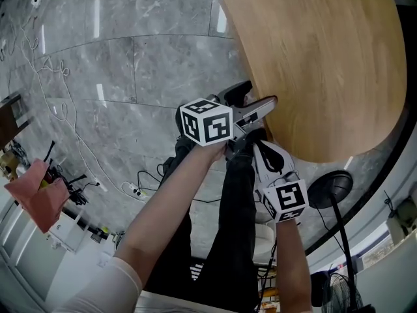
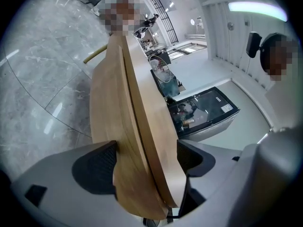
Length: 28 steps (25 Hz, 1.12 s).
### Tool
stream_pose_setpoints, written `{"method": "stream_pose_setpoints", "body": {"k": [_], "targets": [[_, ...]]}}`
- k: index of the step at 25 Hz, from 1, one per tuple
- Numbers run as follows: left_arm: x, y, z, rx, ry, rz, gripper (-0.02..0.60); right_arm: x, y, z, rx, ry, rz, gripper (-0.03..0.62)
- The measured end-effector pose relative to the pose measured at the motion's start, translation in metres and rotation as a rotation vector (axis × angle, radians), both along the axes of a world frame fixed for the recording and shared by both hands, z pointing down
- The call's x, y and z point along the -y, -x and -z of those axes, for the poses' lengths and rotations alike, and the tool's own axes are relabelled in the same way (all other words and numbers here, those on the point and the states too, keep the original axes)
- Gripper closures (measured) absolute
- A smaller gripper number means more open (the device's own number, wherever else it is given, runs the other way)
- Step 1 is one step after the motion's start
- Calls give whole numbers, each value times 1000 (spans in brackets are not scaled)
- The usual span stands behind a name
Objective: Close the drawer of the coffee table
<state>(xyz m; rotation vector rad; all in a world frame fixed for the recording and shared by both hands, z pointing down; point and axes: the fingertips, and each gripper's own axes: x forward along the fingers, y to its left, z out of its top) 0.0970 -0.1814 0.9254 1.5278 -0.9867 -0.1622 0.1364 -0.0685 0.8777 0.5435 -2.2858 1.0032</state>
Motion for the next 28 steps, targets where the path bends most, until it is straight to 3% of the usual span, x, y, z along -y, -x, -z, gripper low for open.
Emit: {"method": "stream_pose_setpoints", "body": {"k": [23,28], "targets": [[25,-32,0,-10,-74,-62,199,-1,-17,-7,30,30,-3,583],[24,-35,0,22,-84,-104,199,6,-25,-9,18,22,-9,583]]}}
